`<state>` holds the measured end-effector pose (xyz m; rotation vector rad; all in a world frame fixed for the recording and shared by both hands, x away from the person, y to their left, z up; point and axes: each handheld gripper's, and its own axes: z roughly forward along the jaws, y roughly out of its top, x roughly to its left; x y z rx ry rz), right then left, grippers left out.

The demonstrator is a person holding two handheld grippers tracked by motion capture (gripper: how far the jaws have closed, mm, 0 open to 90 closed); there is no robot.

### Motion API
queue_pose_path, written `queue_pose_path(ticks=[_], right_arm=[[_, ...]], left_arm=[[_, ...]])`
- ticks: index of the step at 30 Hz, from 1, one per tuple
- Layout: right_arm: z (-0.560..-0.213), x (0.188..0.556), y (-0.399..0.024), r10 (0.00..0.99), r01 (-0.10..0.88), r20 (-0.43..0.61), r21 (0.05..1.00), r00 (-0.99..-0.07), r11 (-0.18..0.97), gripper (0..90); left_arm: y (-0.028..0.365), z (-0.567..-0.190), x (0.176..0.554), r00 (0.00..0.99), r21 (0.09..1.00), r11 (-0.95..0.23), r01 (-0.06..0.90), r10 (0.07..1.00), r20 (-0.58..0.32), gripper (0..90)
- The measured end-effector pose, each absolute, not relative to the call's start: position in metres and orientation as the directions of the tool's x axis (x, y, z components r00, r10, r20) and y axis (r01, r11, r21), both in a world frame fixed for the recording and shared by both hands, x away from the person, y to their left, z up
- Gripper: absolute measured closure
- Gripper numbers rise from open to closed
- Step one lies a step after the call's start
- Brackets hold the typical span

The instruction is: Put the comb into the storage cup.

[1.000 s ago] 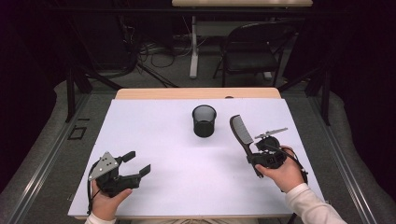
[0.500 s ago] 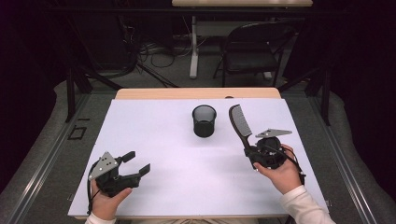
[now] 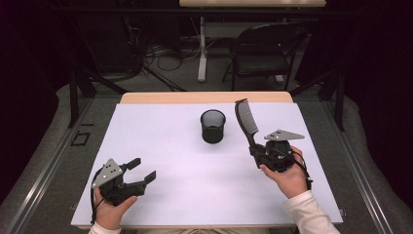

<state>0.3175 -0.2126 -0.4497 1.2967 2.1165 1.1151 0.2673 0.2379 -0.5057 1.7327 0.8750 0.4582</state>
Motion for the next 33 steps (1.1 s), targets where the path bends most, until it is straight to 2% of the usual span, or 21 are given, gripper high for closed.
queue_pose_path(ticks=[18, 33], right_arm=[[-0.441, 0.319, -0.171, 0.84, 0.431, 0.043, 0.872, -0.54, 0.232, 72.9], [-0.448, 0.309, -0.149, 0.812, 0.33, -0.028, 0.905, -0.583, 0.268, 72.9]], left_arm=[[0.239, -0.506, 0.268, 0.65, 0.932, -0.139, 0.334, 0.75, -0.121, 24.6], [0.239, -0.507, 0.269, 0.644, 0.93, -0.13, 0.343, 0.753, -0.133, 28.2]])
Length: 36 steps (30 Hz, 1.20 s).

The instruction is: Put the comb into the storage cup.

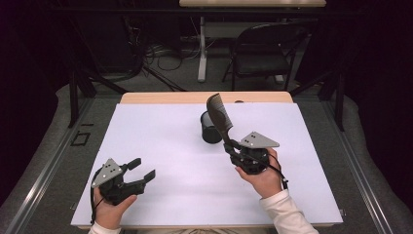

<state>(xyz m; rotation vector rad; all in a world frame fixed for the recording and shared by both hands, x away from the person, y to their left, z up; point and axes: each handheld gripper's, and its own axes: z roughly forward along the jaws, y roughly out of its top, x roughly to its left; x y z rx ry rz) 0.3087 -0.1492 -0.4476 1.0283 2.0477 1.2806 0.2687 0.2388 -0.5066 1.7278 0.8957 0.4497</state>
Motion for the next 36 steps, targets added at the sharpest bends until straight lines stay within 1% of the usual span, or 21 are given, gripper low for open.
queue_pose_path(ticks=[9, 14, 21, 25, 29, 36], right_arm=[[-0.455, 0.302, -0.141, 0.801, 0.269, -0.102, 0.911, -0.589, 0.313, 72.9], [-0.458, 0.3, -0.138, 0.799, 0.256, -0.117, 0.911, -0.589, 0.322, 72.9], [-0.464, 0.298, -0.136, 0.797, 0.239, -0.139, 0.912, -0.588, 0.335, 72.9], [-0.467, 0.296, -0.134, 0.793, 0.23, -0.151, 0.91, -0.59, 0.344, 72.9], [-0.469, 0.295, -0.132, 0.788, 0.224, -0.16, 0.909, -0.594, 0.353, 72.9], [-0.472, 0.293, -0.129, 0.785, 0.211, -0.169, 0.91, -0.596, 0.356, 72.9]], left_arm=[[0.24, -0.499, 0.273, 0.64, 0.928, -0.1, 0.36, 0.749, -0.168, 31.5], [0.239, -0.494, 0.277, 0.643, 0.925, -0.085, 0.371, 0.742, -0.19, 32.3], [0.235, -0.483, 0.281, 0.646, 0.935, -0.079, 0.347, 0.742, -0.178, 32.8], [0.231, -0.473, 0.283, 0.643, 0.93, -0.062, 0.363, 0.739, -0.202, 32.7], [0.226, -0.464, 0.287, 0.626, 0.915, -0.028, 0.403, 0.737, -0.254, 32.8], [0.218, -0.45, 0.294, 0.646, 0.92, 0.001, 0.391, 0.712, -0.275, 34.1]])
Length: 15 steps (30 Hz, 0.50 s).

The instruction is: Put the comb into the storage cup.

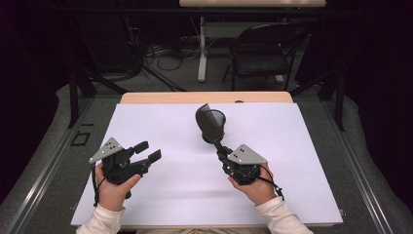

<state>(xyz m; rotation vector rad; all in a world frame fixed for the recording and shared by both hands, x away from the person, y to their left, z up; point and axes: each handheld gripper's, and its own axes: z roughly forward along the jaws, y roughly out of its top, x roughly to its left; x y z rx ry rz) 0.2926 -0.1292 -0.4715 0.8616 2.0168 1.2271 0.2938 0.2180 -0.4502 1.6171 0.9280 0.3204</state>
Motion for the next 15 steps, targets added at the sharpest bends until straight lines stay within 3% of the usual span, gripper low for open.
queue_pose_path(ticks=[15], right_arm=[[-0.477, 0.287, -0.122, 0.775, 0.175, -0.203, 0.911, -0.598, 0.374, 72.9]], left_arm=[[0.195, -0.421, 0.305, 0.697, 0.922, 0.01, 0.387, 0.652, -0.3, 39.6]])
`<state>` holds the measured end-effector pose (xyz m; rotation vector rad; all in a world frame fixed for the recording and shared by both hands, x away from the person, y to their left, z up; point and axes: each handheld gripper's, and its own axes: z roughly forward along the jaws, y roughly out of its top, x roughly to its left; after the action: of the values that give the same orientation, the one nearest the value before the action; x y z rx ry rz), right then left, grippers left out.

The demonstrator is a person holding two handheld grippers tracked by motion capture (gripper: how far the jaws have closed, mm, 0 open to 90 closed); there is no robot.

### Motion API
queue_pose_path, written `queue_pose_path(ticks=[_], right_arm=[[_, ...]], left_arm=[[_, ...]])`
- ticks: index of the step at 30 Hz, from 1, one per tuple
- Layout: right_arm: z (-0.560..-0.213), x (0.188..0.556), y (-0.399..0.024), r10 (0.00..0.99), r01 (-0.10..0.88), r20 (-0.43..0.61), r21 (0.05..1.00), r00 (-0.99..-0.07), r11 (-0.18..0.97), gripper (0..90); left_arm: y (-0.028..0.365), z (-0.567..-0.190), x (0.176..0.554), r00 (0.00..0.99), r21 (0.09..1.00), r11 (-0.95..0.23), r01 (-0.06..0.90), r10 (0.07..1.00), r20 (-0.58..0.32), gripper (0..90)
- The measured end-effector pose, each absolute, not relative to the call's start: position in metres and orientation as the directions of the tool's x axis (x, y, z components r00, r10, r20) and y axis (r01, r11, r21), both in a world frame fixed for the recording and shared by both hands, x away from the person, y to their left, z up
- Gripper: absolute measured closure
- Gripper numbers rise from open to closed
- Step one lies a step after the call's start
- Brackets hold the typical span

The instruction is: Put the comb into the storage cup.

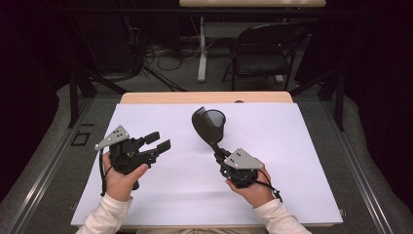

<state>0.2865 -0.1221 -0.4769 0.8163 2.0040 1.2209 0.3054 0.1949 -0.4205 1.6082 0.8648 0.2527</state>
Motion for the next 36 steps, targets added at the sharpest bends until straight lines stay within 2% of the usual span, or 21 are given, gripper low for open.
queue_pose_path(ticks=[6, 11, 36], right_arm=[[-0.479, 0.284, -0.119, 0.772, 0.163, -0.219, 0.909, -0.597, 0.384, 72.9], [-0.48, 0.283, -0.118, 0.772, 0.162, -0.22, 0.909, -0.596, 0.384, 72.9], [-0.486, 0.276, -0.11, 0.756, 0.129, -0.254, 0.904, -0.603, 0.407, 72.9]], left_arm=[[0.189, -0.413, 0.308, 0.698, 0.919, 0.04, 0.392, 0.638, -0.325, 41.3], [0.181, -0.408, 0.311, 0.701, 0.917, 0.039, 0.398, 0.632, -0.331, 46.7], [0.157, -0.407, 0.322, 0.704, 0.894, 0.098, 0.438, 0.581, -0.408, 49.8]])
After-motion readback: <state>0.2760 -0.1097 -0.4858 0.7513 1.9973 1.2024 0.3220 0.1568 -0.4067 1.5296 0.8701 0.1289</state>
